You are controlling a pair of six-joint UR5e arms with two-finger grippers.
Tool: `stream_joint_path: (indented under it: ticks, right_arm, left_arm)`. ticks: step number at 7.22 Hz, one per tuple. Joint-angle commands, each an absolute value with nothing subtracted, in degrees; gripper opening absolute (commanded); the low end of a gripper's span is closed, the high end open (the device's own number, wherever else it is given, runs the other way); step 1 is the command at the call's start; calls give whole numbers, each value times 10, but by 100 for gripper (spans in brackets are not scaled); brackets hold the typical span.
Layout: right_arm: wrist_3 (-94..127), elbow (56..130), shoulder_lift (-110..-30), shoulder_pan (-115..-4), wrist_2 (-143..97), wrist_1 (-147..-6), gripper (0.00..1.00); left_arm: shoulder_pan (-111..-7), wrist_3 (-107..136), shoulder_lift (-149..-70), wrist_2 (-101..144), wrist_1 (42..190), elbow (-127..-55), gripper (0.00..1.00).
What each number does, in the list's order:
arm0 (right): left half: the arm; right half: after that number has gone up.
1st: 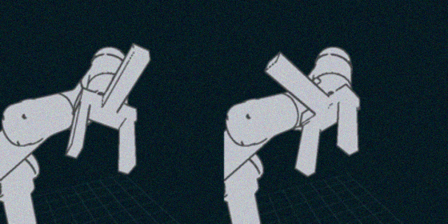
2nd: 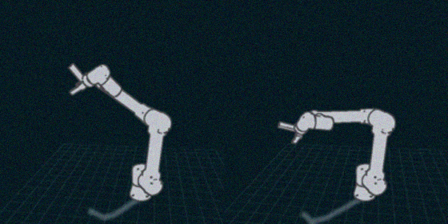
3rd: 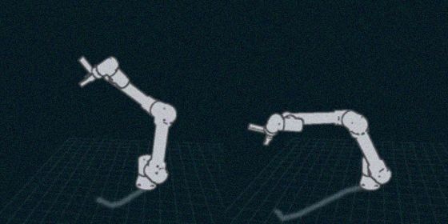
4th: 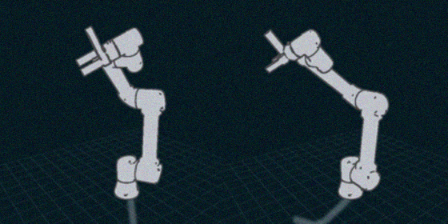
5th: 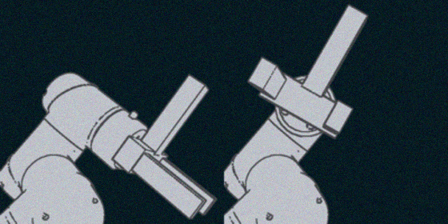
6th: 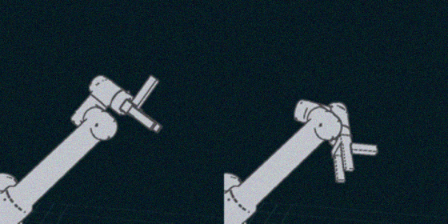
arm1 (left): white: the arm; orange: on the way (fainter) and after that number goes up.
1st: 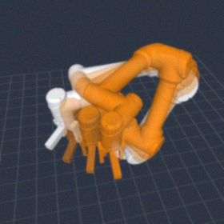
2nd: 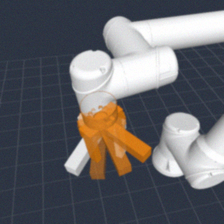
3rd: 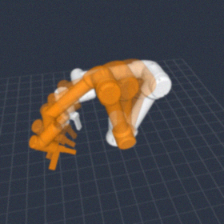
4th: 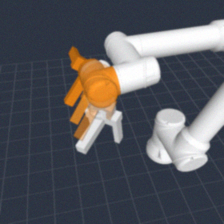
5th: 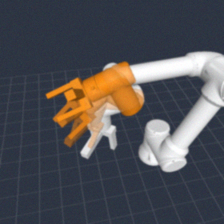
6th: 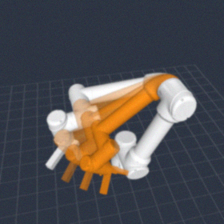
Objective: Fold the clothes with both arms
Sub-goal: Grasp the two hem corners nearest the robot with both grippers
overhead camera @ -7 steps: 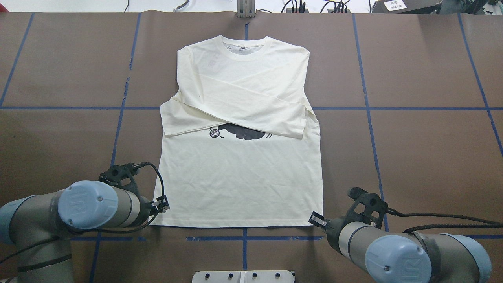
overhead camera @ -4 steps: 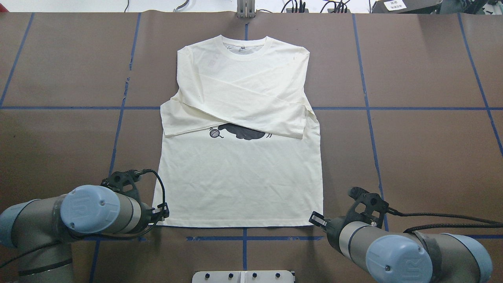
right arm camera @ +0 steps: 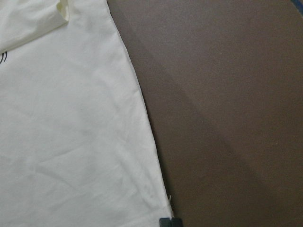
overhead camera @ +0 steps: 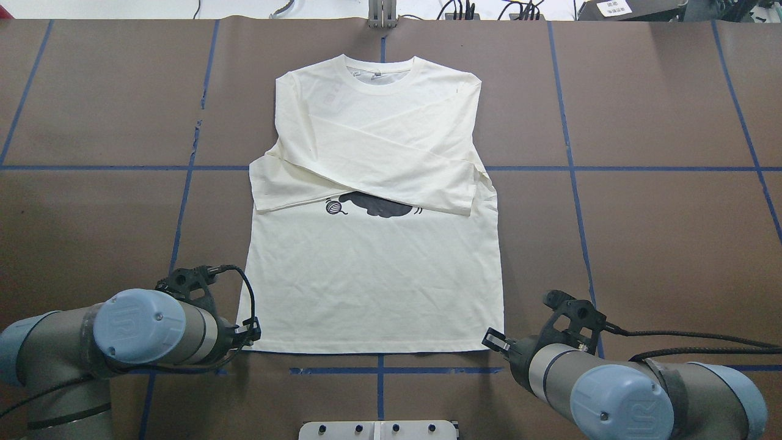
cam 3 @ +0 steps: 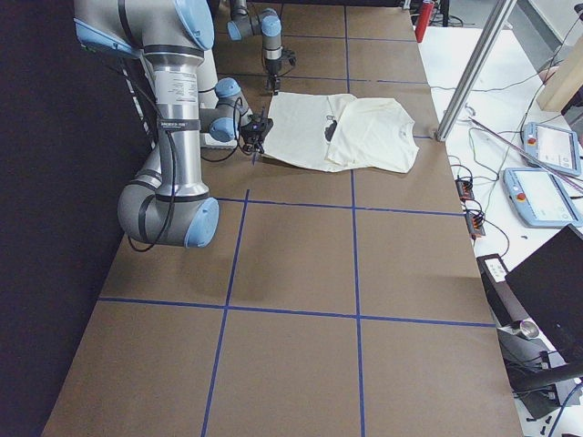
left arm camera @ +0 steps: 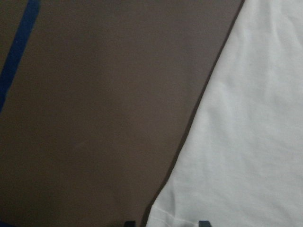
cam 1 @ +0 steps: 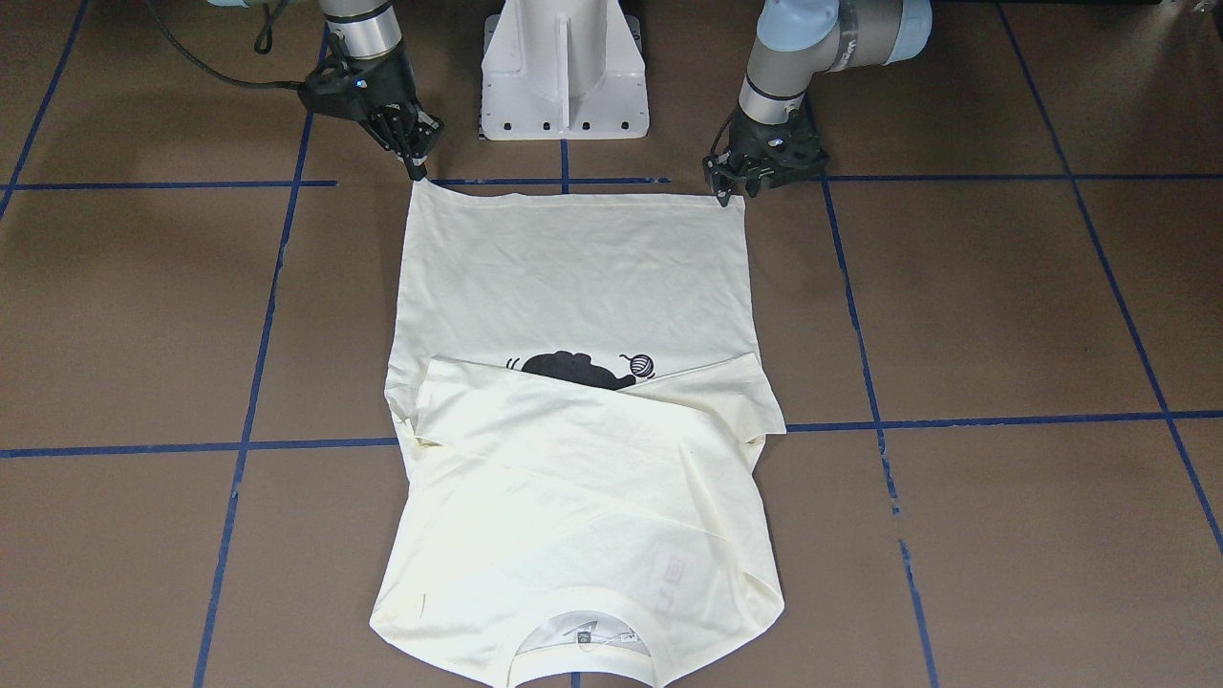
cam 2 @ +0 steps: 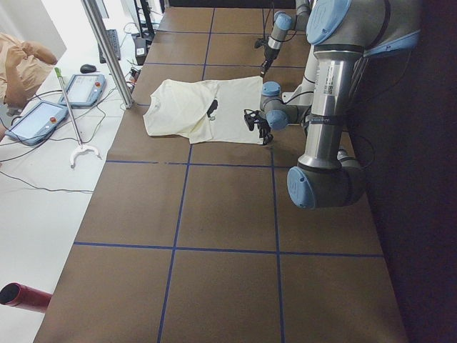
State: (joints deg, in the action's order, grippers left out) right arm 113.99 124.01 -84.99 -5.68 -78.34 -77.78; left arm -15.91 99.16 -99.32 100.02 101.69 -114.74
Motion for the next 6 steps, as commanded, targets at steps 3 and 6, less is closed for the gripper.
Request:
stream_joint_path:
  ticks: [3,6]
  right_arm:
    - [1140,1241,-852,-58,-782,-778,0]
    - [1140,1241,-852,-58,-782,-778,0]
  left_arm:
    - [-156,986,-993,1000,1017,-1141,51]
    - [-156,986,-995,1000,1017,-1140,37]
